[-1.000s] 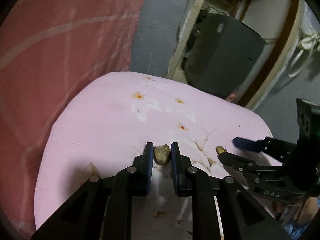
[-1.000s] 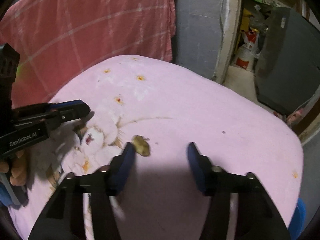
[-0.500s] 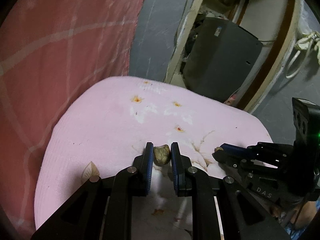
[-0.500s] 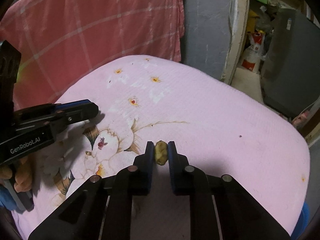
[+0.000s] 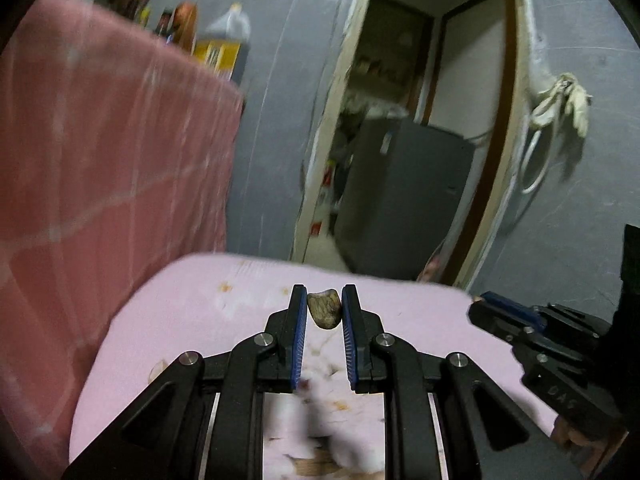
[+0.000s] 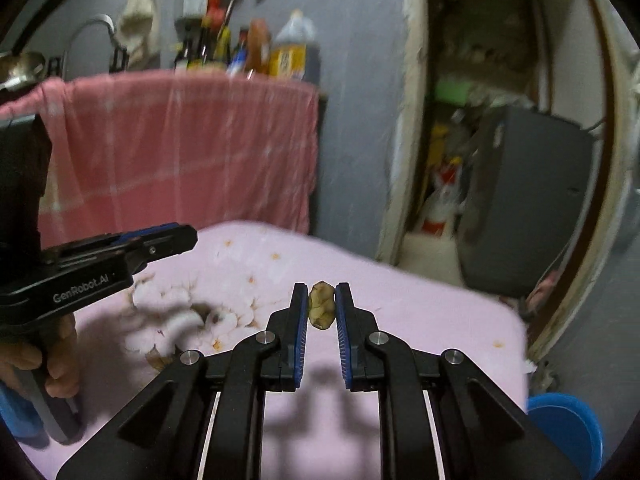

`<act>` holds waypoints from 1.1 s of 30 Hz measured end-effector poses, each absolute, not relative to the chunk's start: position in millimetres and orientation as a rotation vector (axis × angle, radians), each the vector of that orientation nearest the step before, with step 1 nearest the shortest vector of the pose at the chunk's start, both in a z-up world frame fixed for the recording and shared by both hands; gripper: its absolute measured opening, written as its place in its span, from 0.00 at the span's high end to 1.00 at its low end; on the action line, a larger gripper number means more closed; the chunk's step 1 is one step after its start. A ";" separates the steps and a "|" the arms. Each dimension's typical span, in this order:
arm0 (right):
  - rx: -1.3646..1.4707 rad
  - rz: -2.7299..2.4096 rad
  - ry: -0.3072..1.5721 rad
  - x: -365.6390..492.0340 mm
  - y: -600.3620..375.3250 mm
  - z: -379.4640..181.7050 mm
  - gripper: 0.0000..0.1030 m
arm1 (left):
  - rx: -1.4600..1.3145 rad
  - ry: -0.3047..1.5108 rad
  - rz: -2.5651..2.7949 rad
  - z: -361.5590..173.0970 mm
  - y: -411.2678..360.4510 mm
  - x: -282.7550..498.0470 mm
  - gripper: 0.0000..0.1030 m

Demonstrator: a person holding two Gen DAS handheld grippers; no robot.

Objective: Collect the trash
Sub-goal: 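Lift both shells and carry them over the blue bucket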

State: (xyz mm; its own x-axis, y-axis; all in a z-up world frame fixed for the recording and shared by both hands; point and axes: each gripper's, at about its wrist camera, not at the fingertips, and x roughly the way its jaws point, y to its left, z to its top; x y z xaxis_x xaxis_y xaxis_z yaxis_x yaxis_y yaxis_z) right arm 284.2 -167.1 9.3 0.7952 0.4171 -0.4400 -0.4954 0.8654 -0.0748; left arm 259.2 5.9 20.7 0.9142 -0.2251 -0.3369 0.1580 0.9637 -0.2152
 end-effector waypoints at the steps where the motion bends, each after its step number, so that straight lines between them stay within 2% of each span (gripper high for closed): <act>1: -0.173 0.477 0.391 277.0 -174.8 14.4 0.89 | -0.183 0.351 -0.202 24.0 2.7 256.4 0.86; 6: -0.104 0.403 0.261 251.9 -205.5 37.9 0.89 | -0.159 0.262 -0.230 40.0 -22.2 243.8 0.86; 15: -0.030 0.267 0.135 219.6 -258.9 58.6 0.89 | -0.135 0.177 -0.308 57.1 -74.6 226.1 0.86; 24: 0.021 0.131 0.054 193.0 -310.2 64.9 0.89 | -0.112 0.162 -0.382 67.3 -126.0 215.3 0.86; 33: 0.073 0.007 0.064 187.2 -361.1 52.5 0.88 | -0.097 0.195 -0.445 61.9 -171.5 216.3 0.86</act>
